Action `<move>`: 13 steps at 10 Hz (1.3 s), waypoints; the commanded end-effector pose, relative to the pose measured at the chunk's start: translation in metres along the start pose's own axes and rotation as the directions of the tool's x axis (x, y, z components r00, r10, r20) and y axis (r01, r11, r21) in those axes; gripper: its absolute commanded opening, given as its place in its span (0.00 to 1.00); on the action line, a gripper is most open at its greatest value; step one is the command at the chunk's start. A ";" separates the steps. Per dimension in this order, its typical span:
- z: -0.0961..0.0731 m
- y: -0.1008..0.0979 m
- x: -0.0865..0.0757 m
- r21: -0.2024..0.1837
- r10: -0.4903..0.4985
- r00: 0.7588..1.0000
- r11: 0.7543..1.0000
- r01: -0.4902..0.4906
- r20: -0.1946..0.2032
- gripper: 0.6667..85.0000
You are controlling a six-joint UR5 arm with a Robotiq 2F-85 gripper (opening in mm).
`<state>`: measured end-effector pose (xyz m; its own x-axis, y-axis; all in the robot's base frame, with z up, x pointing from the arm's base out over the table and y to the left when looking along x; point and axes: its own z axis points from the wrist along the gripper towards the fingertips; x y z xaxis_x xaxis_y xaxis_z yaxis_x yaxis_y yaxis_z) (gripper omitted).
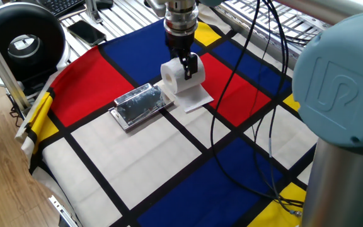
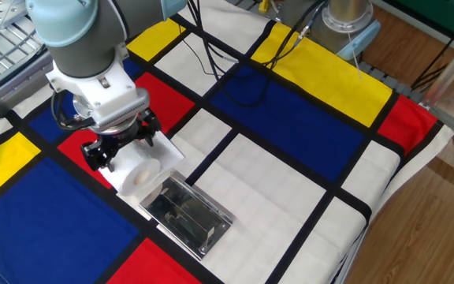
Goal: Take the roll of paper down from the shelf
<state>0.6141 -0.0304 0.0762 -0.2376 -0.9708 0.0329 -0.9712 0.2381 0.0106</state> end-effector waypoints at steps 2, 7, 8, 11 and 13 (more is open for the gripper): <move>-0.019 0.011 -0.016 -0.018 0.043 0.999 0.999 -0.043 0.004 0.99; -0.016 0.003 -0.034 0.005 0.114 0.991 0.993 -0.115 0.064 0.26; -0.016 0.001 -0.035 0.011 0.125 0.990 0.992 -0.126 0.068 0.00; -0.016 0.003 -0.032 0.006 0.126 0.990 0.992 -0.127 0.055 0.00; -0.015 0.003 -0.030 0.006 0.133 0.990 0.991 -0.133 0.047 0.00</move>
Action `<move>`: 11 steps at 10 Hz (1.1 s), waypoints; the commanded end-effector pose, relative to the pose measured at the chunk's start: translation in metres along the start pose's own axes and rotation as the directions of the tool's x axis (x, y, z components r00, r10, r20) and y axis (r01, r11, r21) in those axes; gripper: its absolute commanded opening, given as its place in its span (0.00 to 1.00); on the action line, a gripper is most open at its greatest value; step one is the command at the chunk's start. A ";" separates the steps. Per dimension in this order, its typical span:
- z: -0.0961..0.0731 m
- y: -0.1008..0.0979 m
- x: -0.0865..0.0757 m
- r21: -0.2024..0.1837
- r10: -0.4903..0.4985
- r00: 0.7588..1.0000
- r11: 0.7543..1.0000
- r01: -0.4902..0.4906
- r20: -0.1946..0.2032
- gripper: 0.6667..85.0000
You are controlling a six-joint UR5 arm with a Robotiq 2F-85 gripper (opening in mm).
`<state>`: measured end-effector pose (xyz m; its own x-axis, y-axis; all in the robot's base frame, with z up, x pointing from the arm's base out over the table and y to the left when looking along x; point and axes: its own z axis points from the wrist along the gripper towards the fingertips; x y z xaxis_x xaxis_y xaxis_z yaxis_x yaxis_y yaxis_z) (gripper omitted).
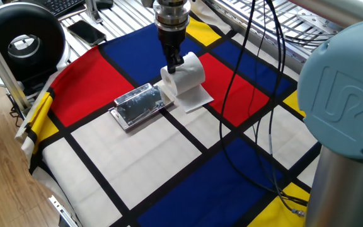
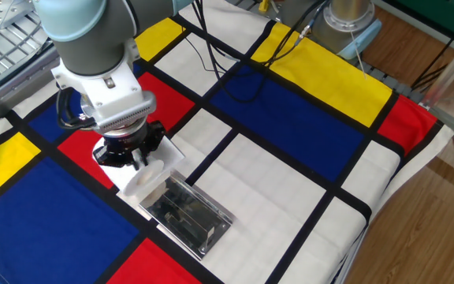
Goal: Take the roll of paper down from the shelf
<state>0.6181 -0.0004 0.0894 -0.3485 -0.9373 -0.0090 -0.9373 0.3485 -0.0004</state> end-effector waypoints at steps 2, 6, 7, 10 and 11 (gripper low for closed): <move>-0.001 0.000 -0.001 -0.002 -0.019 1.000 1.000 0.019 0.006 0.94; -0.001 0.001 -0.001 -0.006 -0.036 0.999 0.999 0.036 0.005 1.00; -0.001 0.002 -0.001 -0.008 -0.039 0.999 0.999 0.039 0.006 0.98; -0.001 0.001 0.002 -0.006 -0.036 0.999 0.999 0.036 -0.004 0.97; -0.001 0.001 0.002 -0.005 -0.036 0.999 0.999 0.036 -0.006 0.96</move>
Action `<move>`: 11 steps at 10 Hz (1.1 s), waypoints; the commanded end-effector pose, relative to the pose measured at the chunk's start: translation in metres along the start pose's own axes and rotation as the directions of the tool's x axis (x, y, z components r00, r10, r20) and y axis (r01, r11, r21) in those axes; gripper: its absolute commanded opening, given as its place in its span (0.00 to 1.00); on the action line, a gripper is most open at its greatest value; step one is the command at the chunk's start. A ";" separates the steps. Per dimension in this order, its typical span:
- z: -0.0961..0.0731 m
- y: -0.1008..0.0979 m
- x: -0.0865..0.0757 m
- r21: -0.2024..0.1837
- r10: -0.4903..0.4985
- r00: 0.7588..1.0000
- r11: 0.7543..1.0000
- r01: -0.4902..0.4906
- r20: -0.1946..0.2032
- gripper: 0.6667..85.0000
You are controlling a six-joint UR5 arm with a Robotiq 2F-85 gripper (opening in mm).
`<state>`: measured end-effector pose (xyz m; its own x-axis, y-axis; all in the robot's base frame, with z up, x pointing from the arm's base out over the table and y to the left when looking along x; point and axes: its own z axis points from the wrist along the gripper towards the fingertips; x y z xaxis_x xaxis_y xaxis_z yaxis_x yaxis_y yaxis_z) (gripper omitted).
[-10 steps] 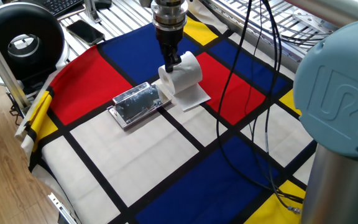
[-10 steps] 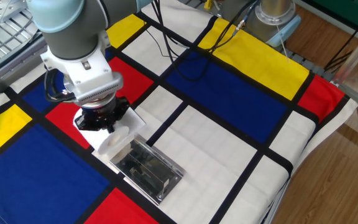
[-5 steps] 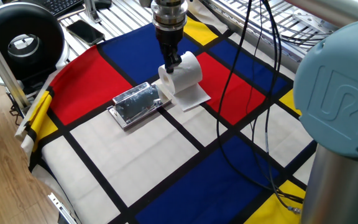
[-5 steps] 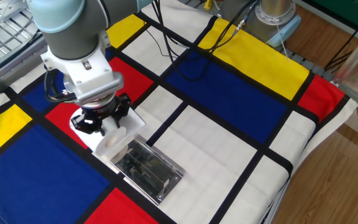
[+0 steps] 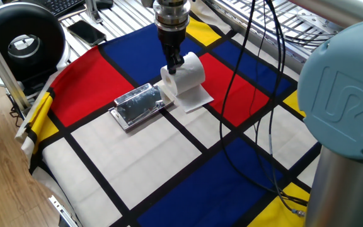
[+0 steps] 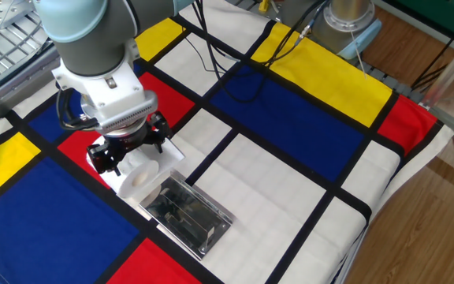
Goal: Take the roll of paper down from the shelf
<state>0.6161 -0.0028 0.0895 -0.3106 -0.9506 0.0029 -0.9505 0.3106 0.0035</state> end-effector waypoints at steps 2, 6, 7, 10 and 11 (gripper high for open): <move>-0.001 -0.003 0.002 0.008 -0.007 1.000 1.000 0.007 -0.004 0.91; -0.002 0.002 -0.013 -0.010 0.021 0.998 1.000 -0.021 0.054 0.94; -0.001 -0.001 -0.012 0.000 0.020 0.999 1.000 -0.020 0.048 0.94; -0.001 -0.001 -0.010 0.001 0.012 0.999 1.000 -0.012 0.040 0.94; -0.001 0.000 -0.009 -0.004 0.016 0.999 1.000 -0.016 0.037 0.94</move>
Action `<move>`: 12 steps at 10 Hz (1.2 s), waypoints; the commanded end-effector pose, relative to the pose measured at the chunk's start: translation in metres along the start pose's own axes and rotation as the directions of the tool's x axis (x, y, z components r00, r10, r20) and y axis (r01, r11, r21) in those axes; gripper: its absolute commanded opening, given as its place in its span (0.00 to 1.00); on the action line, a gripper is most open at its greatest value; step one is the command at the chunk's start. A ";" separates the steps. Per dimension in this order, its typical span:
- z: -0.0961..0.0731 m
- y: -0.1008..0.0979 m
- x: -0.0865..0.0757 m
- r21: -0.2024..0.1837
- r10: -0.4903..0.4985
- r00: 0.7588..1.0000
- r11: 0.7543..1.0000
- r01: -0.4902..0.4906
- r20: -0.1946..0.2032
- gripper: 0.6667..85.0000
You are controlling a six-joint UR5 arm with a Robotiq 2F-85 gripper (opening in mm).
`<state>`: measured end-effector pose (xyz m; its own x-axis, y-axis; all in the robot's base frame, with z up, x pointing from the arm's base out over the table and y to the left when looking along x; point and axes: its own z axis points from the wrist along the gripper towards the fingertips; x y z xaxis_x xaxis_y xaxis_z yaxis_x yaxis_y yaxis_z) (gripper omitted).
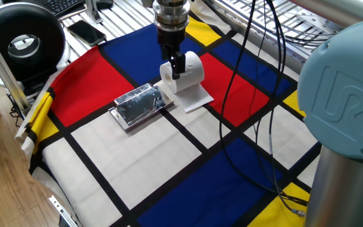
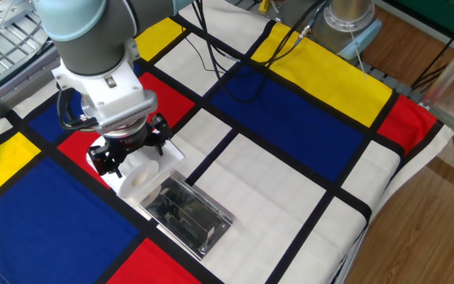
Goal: Take the roll of paper down from the shelf
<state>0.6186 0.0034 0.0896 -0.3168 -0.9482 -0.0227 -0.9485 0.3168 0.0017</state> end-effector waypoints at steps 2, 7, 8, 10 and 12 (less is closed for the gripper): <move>-0.011 0.008 0.006 -0.012 0.016 1.000 1.000 -0.016 -0.009 0.94; -0.053 0.016 0.005 0.004 0.035 0.996 0.999 -0.035 -0.086 0.90; -0.052 0.015 0.003 0.007 0.018 0.997 1.000 -0.018 -0.080 0.86; -0.052 0.009 -0.001 0.027 -0.011 0.998 1.000 0.013 -0.065 0.60; -0.052 0.015 -0.009 0.004 -0.033 0.999 0.999 0.033 -0.034 0.60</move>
<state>0.6056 0.0063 0.1379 -0.3040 -0.9517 0.0437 -0.9526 0.3040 -0.0083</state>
